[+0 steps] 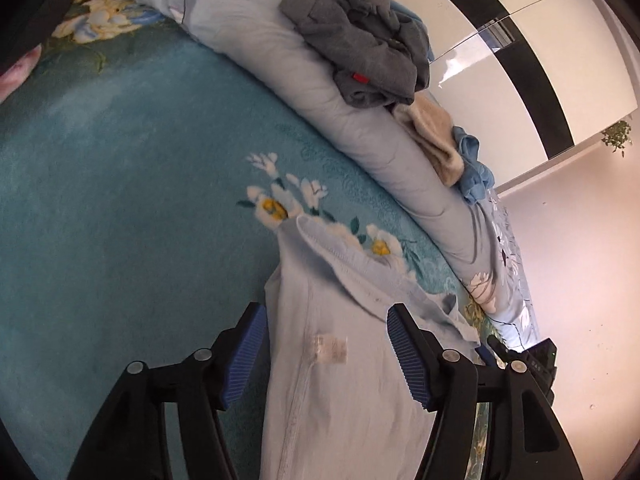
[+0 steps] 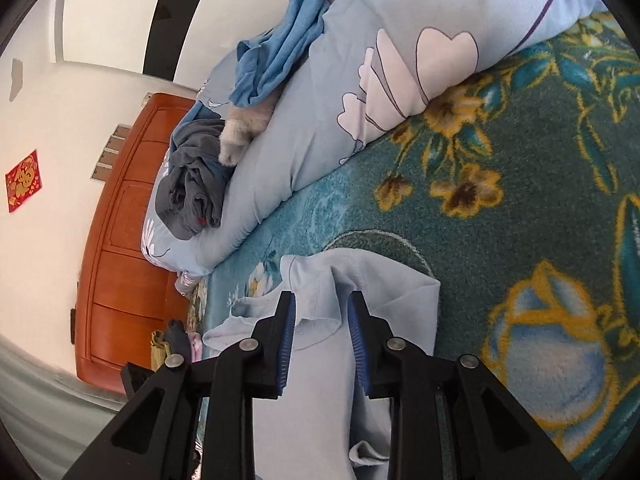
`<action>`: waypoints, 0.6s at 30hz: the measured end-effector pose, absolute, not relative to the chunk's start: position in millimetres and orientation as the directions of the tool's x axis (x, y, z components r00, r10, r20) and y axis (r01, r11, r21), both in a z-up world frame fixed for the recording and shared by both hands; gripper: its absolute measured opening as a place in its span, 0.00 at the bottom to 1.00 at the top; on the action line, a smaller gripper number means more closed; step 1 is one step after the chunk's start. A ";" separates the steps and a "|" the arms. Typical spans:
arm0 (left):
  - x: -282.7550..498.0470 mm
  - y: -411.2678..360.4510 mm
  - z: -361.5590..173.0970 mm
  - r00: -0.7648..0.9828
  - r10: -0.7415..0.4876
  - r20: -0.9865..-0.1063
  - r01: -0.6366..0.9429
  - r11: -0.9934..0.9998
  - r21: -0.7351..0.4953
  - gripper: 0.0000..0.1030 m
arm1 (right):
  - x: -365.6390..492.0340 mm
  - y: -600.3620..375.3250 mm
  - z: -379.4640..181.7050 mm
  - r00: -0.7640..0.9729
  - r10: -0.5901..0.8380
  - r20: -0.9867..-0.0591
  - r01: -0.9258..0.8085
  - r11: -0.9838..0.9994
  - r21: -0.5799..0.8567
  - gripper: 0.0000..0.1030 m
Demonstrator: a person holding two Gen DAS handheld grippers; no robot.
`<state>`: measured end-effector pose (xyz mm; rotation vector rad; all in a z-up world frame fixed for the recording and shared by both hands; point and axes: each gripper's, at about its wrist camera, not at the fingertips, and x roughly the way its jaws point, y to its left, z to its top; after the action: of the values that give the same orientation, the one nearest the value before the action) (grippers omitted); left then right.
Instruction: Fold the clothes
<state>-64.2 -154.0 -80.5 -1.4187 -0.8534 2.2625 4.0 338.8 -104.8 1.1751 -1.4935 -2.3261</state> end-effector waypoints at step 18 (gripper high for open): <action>-24.4 -156.2 -92.5 -0.419 0.551 -0.722 0.034 -0.785 -0.619 0.65 | -13.0 352.9 -68.3 -0.758 -0.375 -0.533 -0.324 -0.492 0.808 0.04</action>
<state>-24.4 -156.2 -92.5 -1.4654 -0.8118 2.2615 -13.0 352.9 -68.3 1.0799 -1.5664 -2.4596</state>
